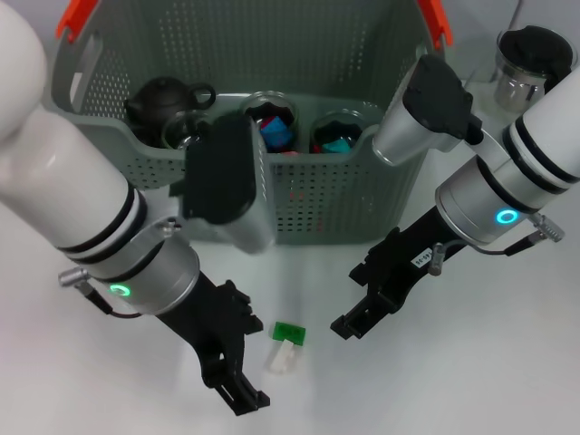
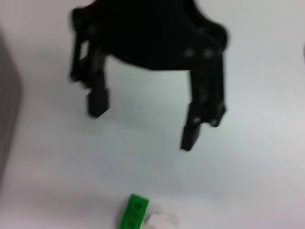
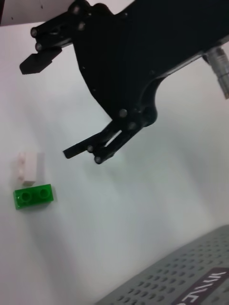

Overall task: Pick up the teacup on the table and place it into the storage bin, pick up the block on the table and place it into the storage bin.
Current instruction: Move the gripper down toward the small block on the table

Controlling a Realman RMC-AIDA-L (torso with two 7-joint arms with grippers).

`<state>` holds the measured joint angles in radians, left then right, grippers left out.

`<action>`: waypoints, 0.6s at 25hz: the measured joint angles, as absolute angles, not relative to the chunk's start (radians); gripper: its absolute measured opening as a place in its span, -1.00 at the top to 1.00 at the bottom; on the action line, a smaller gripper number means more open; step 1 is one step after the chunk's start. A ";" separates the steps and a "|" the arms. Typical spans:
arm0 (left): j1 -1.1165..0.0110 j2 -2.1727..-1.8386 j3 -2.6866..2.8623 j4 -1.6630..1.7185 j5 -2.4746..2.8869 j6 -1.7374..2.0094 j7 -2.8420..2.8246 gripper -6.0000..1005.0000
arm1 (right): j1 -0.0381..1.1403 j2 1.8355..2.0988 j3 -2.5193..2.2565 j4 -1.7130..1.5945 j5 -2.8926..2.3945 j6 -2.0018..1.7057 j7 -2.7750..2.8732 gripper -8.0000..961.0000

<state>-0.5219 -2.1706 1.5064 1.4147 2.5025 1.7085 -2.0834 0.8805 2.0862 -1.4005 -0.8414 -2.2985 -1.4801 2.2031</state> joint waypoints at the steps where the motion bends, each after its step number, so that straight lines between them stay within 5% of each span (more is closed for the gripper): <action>1: -0.522 -2.169 1.500 1.415 2.503 1.710 -2.115 -0.86 | 0.880 2.086 -1.400 -0.842 -2.300 -1.481 2.201 -0.97; 15: -0.461 -2.162 1.221 1.406 2.524 1.723 -2.365 -0.86 | 0.925 2.100 -1.468 -0.857 -2.321 -1.490 2.125 -0.97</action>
